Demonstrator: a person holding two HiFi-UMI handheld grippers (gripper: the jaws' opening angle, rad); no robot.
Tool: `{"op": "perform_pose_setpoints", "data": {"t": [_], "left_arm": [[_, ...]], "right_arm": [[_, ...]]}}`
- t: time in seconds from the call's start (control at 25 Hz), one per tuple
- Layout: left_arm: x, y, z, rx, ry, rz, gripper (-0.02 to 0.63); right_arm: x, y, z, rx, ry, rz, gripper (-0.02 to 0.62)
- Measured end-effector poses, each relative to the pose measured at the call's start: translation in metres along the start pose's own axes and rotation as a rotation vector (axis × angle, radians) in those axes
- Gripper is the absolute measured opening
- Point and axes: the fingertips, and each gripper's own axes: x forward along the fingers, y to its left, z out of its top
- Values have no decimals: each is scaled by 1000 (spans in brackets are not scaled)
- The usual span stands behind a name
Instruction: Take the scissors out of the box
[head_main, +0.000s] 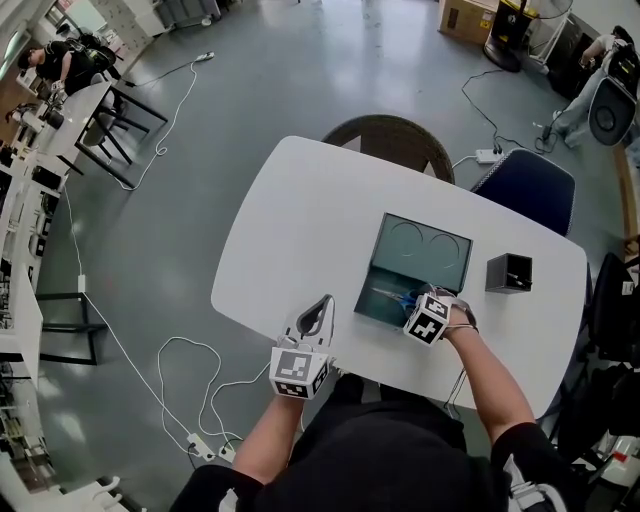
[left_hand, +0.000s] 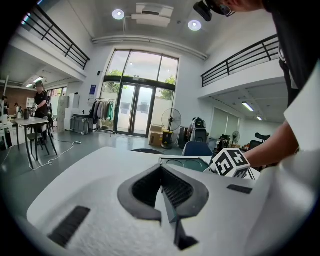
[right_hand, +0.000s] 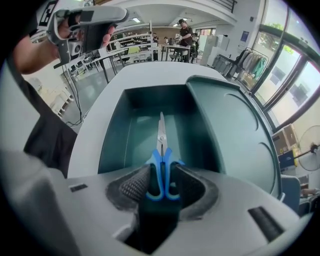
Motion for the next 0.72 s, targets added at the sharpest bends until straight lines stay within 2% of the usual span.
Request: {"op": "perform_pose_setpoints", "data": {"t": [0.72], "left_arm": [[-2, -9, -5, -1, -18, -30, 8]], "right_arm": [[5, 0, 1, -7, 40, 36, 140]]}}
